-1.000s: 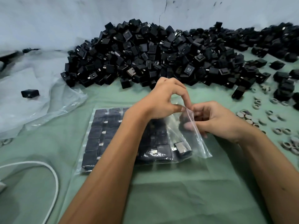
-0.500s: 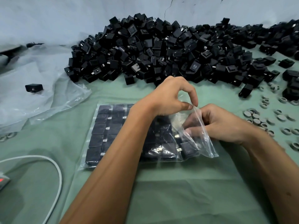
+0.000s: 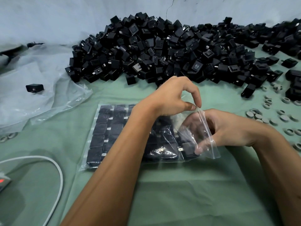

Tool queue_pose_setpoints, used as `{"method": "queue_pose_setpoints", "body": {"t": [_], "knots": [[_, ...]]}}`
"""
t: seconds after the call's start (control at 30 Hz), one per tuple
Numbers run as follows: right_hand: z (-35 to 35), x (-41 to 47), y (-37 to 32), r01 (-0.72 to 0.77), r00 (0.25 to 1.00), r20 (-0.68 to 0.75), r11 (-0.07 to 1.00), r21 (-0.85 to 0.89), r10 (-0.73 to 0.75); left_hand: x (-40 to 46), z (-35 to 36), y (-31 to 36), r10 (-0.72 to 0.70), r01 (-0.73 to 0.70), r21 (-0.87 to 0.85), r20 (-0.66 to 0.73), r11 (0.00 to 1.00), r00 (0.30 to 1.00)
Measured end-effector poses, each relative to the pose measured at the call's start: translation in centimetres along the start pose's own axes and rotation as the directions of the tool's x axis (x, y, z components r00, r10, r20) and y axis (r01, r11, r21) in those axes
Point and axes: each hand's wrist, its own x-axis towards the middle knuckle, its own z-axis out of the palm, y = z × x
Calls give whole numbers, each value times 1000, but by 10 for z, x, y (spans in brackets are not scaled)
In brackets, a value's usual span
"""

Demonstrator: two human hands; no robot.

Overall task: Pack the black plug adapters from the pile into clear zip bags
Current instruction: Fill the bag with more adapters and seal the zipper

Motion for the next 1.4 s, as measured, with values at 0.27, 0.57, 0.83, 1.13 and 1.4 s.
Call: {"method": "queue_pose_setpoints", "body": {"t": [0.27,0.57,0.83,1.13,1.4], "knots": [[4,2,-2,23,999,-50,1000,11,-22,-1,-2,3,24,-24,4,-13,1000,1000],[5,5,0,78,996,-39,996,41,-77,0,-1,2,29,-29,-18,-16,999,999],[1,2,2,57,998,-32,998,35,-56,1,0,0,41,-42,-34,-17,999,999],[0,0,-1,20,999,-36,998,-51,-22,1,1,-1,41,-41,-30,-23,999,999],[0,-1,-2,21,999,-41,998,-56,-23,1,2,-1,25,-26,-44,-15,999,1000]]}}
